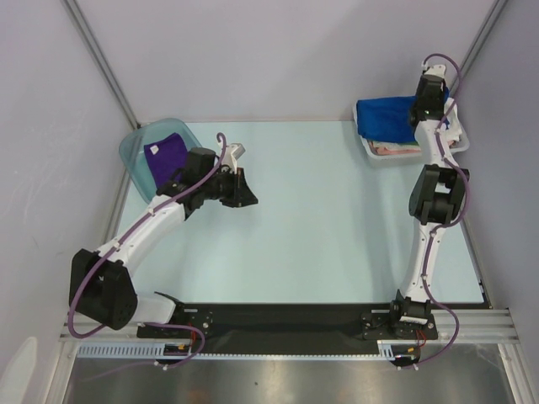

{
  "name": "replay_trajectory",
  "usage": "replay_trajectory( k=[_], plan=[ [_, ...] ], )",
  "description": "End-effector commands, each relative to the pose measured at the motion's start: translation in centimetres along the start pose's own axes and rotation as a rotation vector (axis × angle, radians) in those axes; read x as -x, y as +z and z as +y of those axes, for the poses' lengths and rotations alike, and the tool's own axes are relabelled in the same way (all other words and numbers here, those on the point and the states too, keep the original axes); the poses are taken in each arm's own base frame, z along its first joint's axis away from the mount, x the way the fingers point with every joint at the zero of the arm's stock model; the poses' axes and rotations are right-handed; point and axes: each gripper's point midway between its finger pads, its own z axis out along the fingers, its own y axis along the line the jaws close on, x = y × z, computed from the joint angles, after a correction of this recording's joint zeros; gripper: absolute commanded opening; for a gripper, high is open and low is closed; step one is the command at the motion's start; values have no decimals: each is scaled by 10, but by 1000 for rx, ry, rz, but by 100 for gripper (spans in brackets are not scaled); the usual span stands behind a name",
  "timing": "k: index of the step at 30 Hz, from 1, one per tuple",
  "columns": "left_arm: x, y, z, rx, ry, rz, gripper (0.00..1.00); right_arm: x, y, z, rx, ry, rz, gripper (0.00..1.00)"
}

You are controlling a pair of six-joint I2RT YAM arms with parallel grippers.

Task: Fold and stack the towels
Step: Neatly place the folded towel into the bin

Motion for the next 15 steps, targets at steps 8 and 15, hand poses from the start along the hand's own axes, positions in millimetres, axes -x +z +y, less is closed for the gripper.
replay_trajectory(
  k=[8, 15],
  plan=[
    [5, 3, 1, -14, 12, -15, 17, 5, 9, -6, 30, 113, -22, 34],
    [8, 1, 5, 15, 17, -30, 22, 40, -10, -19, 158, 298, -47, 99]
  ],
)
